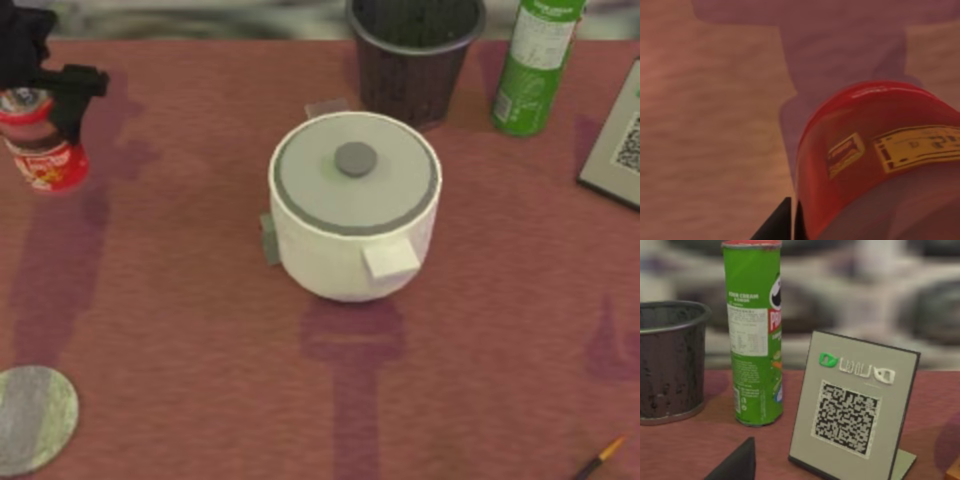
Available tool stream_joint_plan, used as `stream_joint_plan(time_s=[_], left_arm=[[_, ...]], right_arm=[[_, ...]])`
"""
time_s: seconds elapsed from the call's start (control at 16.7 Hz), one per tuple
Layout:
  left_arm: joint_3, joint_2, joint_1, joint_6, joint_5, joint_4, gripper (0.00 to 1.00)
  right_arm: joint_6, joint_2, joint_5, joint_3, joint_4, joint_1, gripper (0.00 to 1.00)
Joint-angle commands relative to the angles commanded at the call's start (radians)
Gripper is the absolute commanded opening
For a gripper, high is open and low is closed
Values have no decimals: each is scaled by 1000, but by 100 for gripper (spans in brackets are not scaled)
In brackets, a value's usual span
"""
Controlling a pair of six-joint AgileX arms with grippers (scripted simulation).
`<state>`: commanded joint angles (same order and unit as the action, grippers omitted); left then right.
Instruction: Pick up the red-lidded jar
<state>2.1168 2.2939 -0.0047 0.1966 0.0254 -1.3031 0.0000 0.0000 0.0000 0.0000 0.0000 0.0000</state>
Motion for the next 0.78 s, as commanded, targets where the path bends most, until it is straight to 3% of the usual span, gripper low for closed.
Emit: stream_joint_plan(time_s=[0.3, 0.78], left_arm=[[-209, -240, 10, 2, -1, -31, 0], [-237, -254, -16, -36, -6, -24, 0]], right_arm=[[0, 0, 0, 0, 0, 0, 100], [0, 0, 0, 0, 0, 0, 100]])
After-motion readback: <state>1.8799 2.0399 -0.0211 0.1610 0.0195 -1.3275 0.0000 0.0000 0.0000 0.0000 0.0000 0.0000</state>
